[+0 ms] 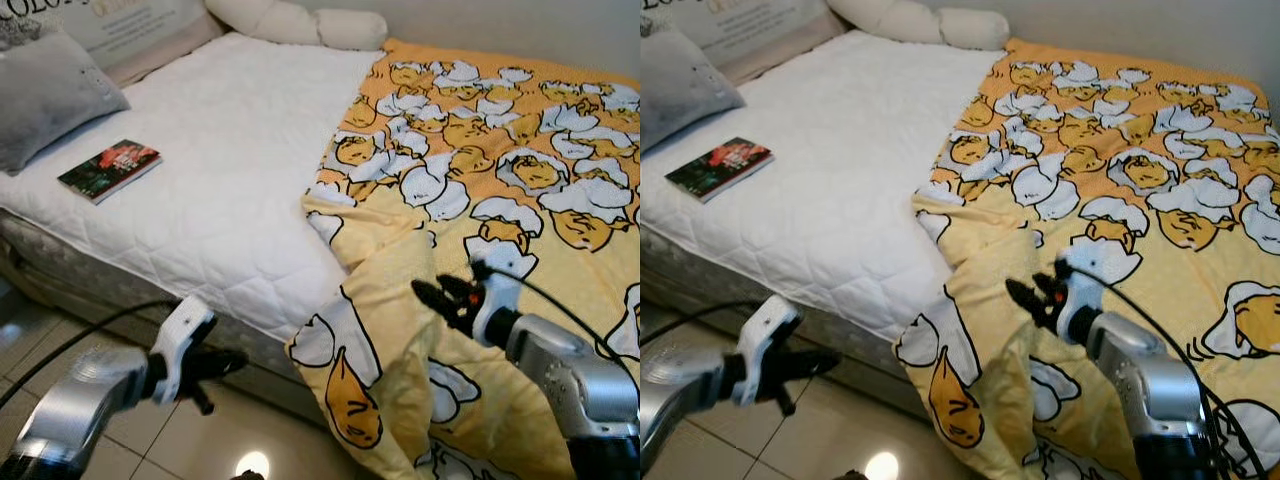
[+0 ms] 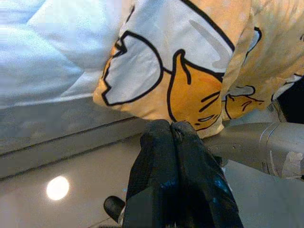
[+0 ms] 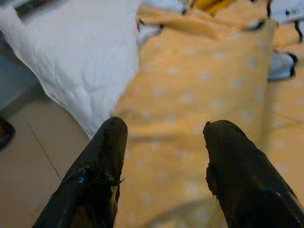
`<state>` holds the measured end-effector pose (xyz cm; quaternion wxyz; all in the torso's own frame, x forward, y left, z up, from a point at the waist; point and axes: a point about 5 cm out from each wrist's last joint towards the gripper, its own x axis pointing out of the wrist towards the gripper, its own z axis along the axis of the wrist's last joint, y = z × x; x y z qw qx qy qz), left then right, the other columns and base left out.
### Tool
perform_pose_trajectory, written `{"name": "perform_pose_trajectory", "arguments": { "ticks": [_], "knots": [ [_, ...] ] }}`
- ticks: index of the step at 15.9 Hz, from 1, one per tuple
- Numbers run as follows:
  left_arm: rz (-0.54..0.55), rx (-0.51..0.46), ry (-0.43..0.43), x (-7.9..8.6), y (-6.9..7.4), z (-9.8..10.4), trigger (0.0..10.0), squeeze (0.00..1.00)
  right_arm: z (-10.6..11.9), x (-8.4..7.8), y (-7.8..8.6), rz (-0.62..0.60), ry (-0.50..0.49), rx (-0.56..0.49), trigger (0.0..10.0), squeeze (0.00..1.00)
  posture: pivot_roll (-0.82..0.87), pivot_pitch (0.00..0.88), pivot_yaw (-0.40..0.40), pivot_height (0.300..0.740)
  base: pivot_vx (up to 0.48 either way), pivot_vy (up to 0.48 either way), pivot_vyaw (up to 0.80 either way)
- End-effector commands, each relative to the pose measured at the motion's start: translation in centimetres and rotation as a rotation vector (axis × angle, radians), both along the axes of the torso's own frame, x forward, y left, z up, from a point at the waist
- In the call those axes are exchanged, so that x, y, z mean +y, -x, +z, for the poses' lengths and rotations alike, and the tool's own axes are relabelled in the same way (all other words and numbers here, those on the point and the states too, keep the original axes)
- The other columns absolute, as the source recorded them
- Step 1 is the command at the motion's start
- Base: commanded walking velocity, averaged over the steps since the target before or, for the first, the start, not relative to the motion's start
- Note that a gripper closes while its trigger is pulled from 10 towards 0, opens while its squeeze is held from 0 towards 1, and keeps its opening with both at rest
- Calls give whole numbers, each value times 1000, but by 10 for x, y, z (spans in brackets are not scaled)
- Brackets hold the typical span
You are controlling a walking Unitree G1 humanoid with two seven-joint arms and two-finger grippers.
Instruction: Clean up the room
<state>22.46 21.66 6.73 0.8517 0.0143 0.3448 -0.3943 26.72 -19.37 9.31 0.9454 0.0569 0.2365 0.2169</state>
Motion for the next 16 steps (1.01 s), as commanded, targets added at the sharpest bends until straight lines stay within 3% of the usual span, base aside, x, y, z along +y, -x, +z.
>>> {"name": "perform_pose_trajectory", "arguments": {
  "ticks": [1,2,4,6,8,10,14,15,16],
  "knots": [
    [27,-86,-23,-1,-4,10,0,0,2,-3,1,-32,50,-14,10000,0,-92,0,-12,740,0,0,0],
    [91,-183,-65,-3,-9,14,9451,0,-1,-6,2,-105,73,-10,10000,0,-94,0,-12,740,0,0,0],
    [257,-367,-113,-8,-27,28,10000,0,-6,-3,9,-171,92,-18,10000,0,-110,0,-3,740,0,0,0],
    [354,-441,-94,-14,-32,40,10000,0,-10,3,16,-201,97,-21,10000,0,-122,0,6,740,0,0,0],
    [456,-471,-137,-13,-32,43,10000,0,-16,7,22,-287,76,6,10000,0,-126,0,14,740,0,313,0],
    [571,-497,-203,-7,-17,46,10000,0,-18,7,28,-351,68,8,10000,0,-118,0,16,740,0,358,-588],
    [711,-442,-174,-3,7,42,10000,0,-20,11,36,-387,42,22,10000,0,-108,0,2,740,0,361,-592],
    [717,-424,-174,-5,12,39,10000,86,-19,14,37,-390,19,24,10000,502,-109,0,2,740,0,368,-594],
    [716,-408,-170,-8,16,37,10000,988,-18,16,39,-395,0,25,10000,1000,-112,0,-1,740,0,356,-431]
  ]
}}
